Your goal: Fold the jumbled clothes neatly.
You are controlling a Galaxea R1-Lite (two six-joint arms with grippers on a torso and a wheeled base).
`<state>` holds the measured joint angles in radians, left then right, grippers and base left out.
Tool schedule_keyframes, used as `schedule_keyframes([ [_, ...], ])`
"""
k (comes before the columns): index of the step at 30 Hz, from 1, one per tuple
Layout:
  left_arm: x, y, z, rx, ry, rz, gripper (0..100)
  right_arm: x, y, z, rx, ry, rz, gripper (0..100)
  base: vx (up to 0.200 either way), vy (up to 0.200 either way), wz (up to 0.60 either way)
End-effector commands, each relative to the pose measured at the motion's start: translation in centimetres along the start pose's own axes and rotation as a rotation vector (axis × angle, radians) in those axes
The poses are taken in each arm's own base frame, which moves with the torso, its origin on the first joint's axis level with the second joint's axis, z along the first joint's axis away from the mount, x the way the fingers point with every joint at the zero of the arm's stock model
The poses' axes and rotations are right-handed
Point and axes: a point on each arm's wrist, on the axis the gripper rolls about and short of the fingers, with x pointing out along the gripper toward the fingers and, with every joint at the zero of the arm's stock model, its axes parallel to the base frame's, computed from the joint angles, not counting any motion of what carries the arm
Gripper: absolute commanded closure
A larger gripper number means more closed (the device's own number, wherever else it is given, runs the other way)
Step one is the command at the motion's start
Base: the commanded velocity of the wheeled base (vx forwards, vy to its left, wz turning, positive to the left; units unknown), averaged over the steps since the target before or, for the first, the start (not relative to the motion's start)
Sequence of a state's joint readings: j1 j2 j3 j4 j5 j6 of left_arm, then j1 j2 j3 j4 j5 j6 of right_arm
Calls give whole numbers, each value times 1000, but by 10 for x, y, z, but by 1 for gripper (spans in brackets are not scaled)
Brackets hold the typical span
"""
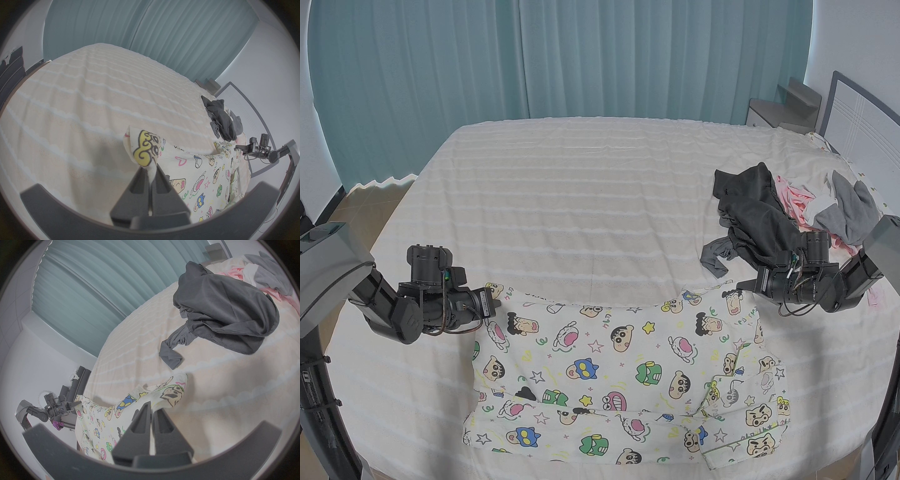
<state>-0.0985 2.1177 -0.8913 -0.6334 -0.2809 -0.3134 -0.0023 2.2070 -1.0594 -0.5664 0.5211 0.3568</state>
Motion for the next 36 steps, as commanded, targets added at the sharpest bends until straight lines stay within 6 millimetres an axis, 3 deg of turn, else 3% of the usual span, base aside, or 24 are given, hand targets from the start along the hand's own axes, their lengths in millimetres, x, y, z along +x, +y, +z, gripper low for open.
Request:
schedule_keyframes([
  [1, -7, -3, 0, 7, -3, -5, 100, -9, 5, 1, -4, -6, 4, 100, 0, 0, 0],
  [10, -8, -6, -4, 11, 13, -8, 100, -18, 8, -5, 7, 17, 25, 100, 0, 0, 0],
  [28, -4, -9, -7, 13, 22, -19, 100, 1, -6, -21, 39, 80, 24, 100, 0, 0, 0],
  [29, -4, -9, -7, 13, 22, -19, 100, 2, -7, -22, 42, 85, 27, 0, 0, 0, 0],
  [36, 3, -6, -10, 10, 36, -14, 100, 35, -19, -30, 49, 128, 61, 0, 0, 0, 0],
])
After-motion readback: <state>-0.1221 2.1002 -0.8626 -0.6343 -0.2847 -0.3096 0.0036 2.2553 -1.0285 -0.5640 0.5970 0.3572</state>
